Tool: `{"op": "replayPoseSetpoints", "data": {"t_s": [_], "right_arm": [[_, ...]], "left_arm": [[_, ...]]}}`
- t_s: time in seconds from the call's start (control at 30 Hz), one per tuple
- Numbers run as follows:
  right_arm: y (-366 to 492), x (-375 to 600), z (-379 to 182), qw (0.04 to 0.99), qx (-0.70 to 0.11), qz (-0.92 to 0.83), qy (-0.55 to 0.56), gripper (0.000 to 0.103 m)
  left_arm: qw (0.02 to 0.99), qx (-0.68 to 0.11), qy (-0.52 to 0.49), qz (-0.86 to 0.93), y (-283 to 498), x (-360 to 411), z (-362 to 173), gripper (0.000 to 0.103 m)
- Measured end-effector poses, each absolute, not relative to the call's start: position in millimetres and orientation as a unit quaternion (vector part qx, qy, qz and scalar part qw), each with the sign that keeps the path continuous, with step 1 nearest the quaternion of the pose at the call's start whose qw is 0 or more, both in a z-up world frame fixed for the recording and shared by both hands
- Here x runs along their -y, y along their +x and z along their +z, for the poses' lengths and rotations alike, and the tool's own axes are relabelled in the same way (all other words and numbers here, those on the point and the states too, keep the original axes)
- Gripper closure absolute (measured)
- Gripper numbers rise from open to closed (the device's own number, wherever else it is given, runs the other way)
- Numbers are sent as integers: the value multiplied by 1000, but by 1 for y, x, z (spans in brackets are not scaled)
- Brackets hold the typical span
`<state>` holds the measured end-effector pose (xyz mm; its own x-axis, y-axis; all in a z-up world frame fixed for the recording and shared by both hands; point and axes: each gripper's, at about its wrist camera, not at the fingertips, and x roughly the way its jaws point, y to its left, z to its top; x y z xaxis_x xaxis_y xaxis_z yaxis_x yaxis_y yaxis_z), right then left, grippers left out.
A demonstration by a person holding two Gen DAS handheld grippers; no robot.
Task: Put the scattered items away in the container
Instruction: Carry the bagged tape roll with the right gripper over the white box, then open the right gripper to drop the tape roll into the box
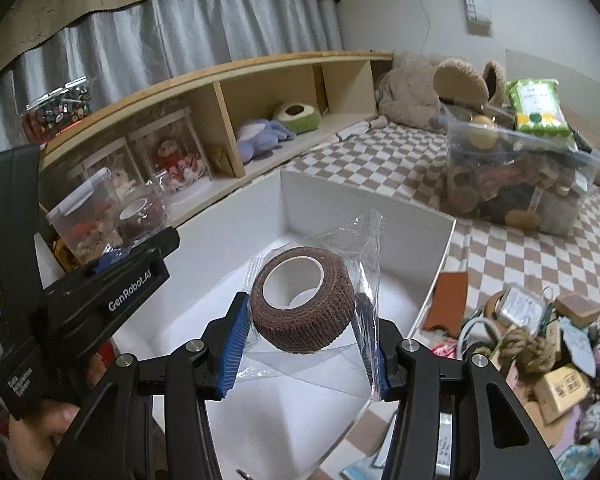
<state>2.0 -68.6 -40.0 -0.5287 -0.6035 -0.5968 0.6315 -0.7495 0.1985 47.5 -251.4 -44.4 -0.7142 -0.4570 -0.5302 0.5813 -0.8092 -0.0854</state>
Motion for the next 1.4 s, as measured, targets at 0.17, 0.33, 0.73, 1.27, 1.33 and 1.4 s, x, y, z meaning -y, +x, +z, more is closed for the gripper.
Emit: {"op": "replayPoseSetpoints", "data": {"t_s": [0.17, 0.33, 0.73, 1.27, 1.33, 1.4], "right_arm": [[4, 76, -51, 361, -22, -865, 347, 51], [3, 82, -61, 366, -28, -858, 360, 51], [-1, 100, -80, 368, -72, -845, 381, 51], [-2, 101, -79, 372, -89, -835, 396, 43], [1, 102, -77, 371, -97, -838, 388, 41], [2, 102, -75, 369, -101, -840, 385, 41]], "left_arm": [[272, -126, 260, -918, 43, 252, -50, 60], [272, -117, 268, -917, 40, 249, -52, 60], [280, -87, 281, -914, 35, 245, -57, 60], [274, -80, 283, -916, 32, 242, -58, 60], [271, -78, 284, -916, 31, 240, -58, 60], [270, -77, 284, -917, 31, 239, -59, 60]]}}
